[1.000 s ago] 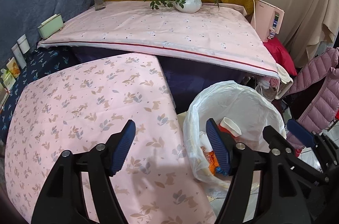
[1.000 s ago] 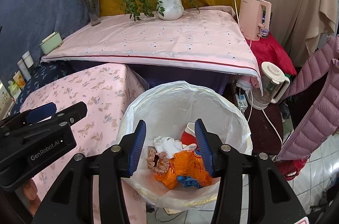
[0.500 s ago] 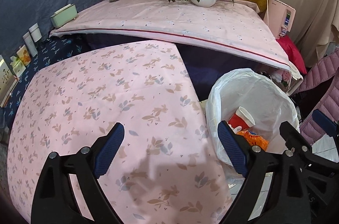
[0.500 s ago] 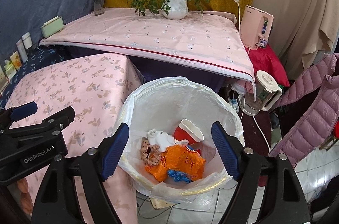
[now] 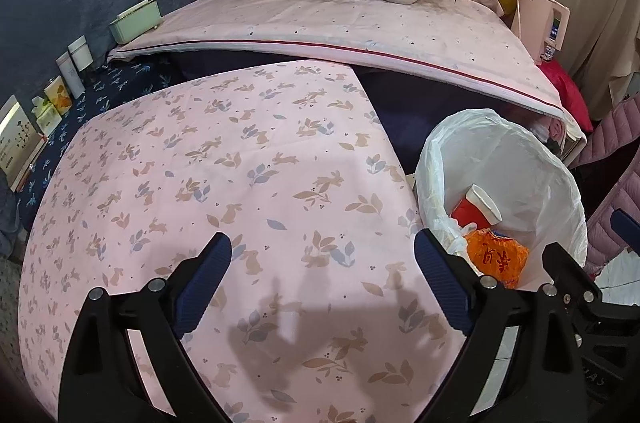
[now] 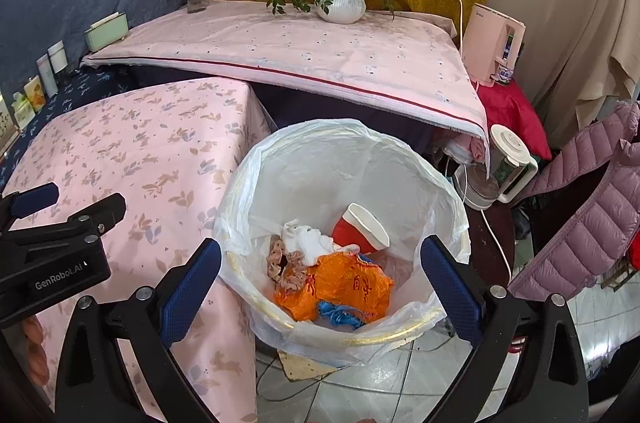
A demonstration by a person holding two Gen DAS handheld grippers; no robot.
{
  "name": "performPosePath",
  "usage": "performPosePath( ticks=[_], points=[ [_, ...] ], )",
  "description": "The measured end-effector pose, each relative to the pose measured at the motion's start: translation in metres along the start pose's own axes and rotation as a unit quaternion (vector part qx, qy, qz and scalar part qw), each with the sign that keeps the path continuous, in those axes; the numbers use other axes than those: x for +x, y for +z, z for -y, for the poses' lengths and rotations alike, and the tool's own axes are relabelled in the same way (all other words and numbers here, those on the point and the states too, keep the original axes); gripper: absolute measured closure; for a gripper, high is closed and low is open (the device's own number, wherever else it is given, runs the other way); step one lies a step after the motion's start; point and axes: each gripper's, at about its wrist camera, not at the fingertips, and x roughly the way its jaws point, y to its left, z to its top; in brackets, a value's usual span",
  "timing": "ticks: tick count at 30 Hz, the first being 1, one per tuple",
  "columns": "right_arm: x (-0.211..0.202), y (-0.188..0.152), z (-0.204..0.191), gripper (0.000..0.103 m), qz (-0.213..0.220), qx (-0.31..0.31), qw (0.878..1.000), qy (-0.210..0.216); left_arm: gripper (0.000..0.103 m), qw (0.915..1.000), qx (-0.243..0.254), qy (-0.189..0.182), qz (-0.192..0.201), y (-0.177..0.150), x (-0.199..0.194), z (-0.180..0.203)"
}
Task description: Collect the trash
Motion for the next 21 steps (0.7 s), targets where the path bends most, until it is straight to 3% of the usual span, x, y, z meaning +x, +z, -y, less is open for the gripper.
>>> performPosePath(
  ticks=[21],
  points=[
    [0.000, -0.015, 0.009, 0.007, -0.010, 0.004, 1.000, -0.016, 0.009, 0.9998, 0.011, 0.015, 0.008, -0.012, -0.004, 0.011]
  ],
)
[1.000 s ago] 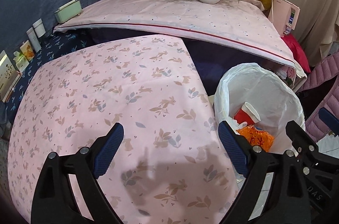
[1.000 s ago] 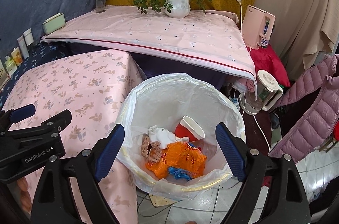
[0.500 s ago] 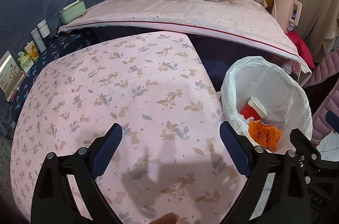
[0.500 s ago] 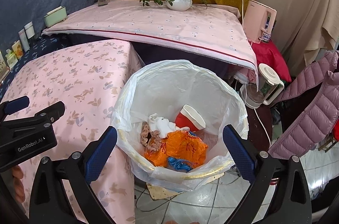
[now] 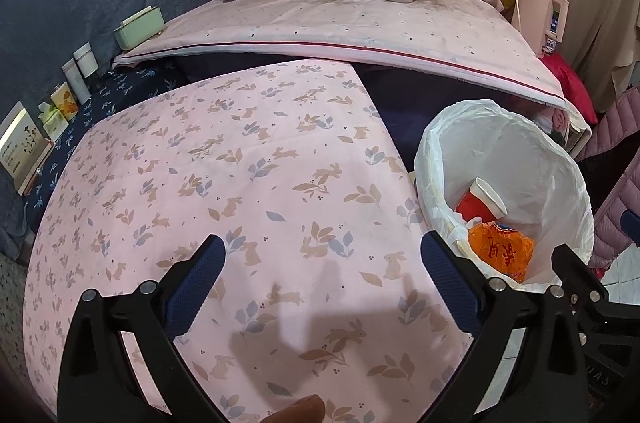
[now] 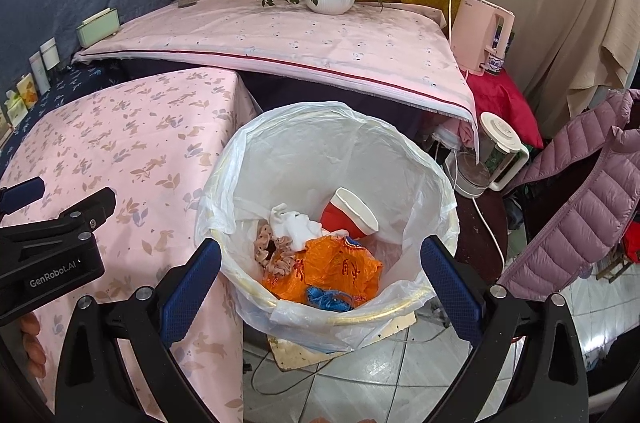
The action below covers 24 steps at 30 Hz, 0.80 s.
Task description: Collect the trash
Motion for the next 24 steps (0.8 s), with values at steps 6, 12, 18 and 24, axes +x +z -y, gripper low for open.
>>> performPosePath(
  ticks=[6, 12, 18, 24],
  points=[
    [0.0000, -0.0007, 0.0027, 0.007, -0.001, 0.003, 1.000, -0.002, 0.009, 1.0000, 0.000, 0.003, 0.002, -0.0011, -0.0008, 0.0026],
    [0.0002, -0.0008, 0.0036, 0.007, -0.002, 0.002, 1.000, -0.004, 0.009, 1.0000, -0.003, 0.007, 0.000, -0.0015, 0.0000, 0.0030],
    [0.0010, -0.0026, 0.0062, 0.007, -0.003, 0.004, 1.000, -0.007, 0.009, 1.0000, -0.002, 0.005, 0.000, -0.0026, 0.0000, 0.0039],
    [0.0014, -0.0025, 0.0067, 0.007, -0.004, 0.004, 1.000, -0.008, 0.009, 1.0000, -0.002, 0.004, -0.002, -0.0048, 0.0009, 0.0042]
  ],
)
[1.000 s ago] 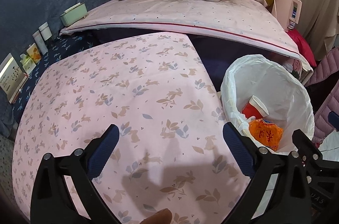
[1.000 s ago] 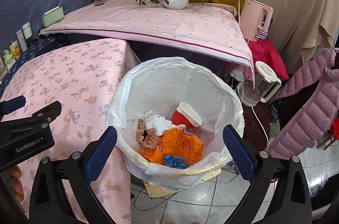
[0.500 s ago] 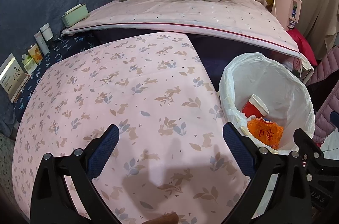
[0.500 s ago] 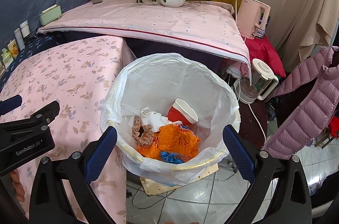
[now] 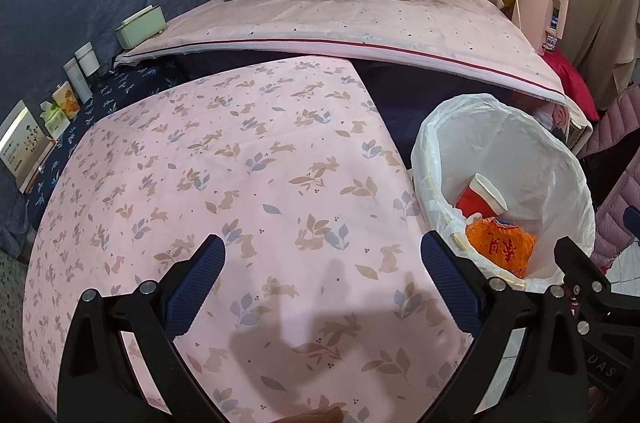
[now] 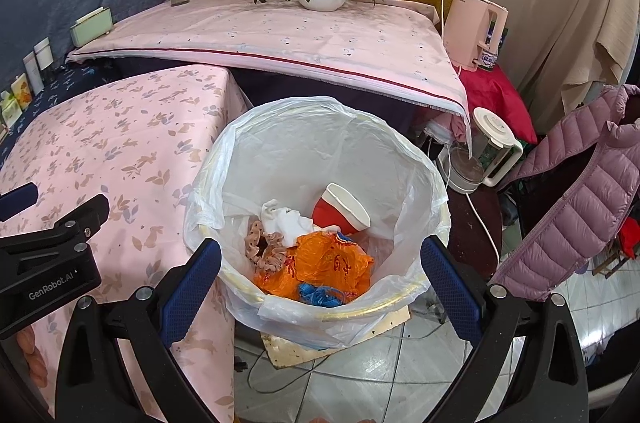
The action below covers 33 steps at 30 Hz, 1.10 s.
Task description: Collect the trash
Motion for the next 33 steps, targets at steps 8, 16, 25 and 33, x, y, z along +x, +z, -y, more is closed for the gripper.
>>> performPosePath(
  ticks=[8, 16, 25, 33],
  points=[
    [0.0005, -0.0007, -0.0002, 0.007, -0.001, 0.000, 1.000, -0.001, 0.009, 1.0000, -0.001, -0.003, -0.004, -0.0042, 0.0004, 0.0005],
    [0.0006, -0.0012, -0.0003, 0.007, -0.001, -0.001, 1.000, -0.002, 0.009, 1.0000, -0.001, -0.003, -0.006, -0.0042, 0.0001, 0.0007],
    [0.0008, -0.0022, 0.0001, 0.007, 0.000, -0.002, 1.000, -0.002, 0.009, 1.0000, -0.001, -0.003, -0.005, -0.0052, -0.0001, 0.0009],
    [-0.0004, -0.0046, 0.0001, 0.007, 0.001, -0.003, 1.000, -0.005, 0.009, 1.0000, 0.000, -0.002, -0.002, -0.0065, -0.0012, 0.0018]
  ],
)
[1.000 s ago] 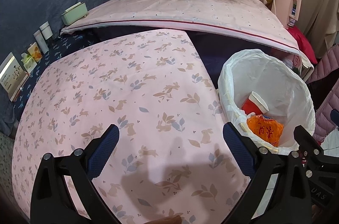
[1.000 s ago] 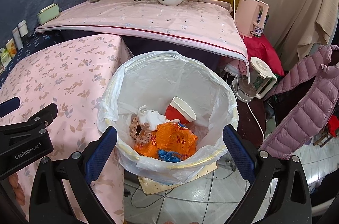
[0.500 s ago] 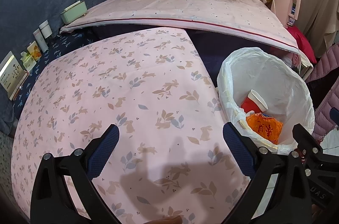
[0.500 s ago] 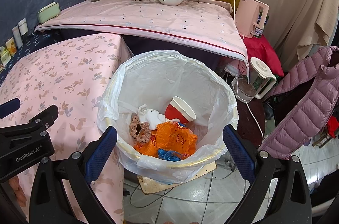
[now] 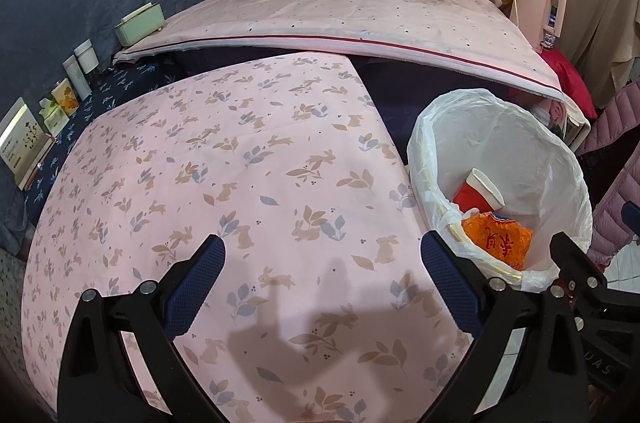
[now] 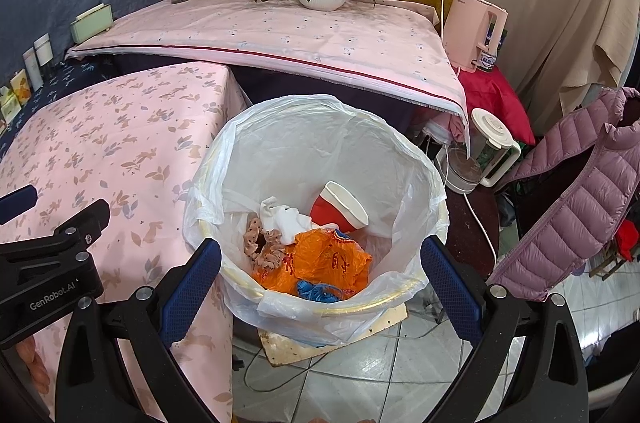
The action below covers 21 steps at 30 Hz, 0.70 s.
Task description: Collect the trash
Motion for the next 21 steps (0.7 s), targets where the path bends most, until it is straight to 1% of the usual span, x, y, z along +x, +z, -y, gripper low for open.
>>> performPosePath(
  ticks=[6, 21],
  points=[
    [-0.0009, 0.0000, -0.0013, 0.007, 0.001, -0.002, 1.000, -0.002, 0.009, 1.0000, -0.001, 0.003, 0.005, -0.0028, -0.0035, 0.0018],
    [-0.0016, -0.0007, -0.0005, 0.007, 0.000, -0.002, 1.000, -0.002, 0.009, 1.0000, 0.002, -0.002, 0.000, -0.0045, -0.0055, 0.0033]
  ],
)
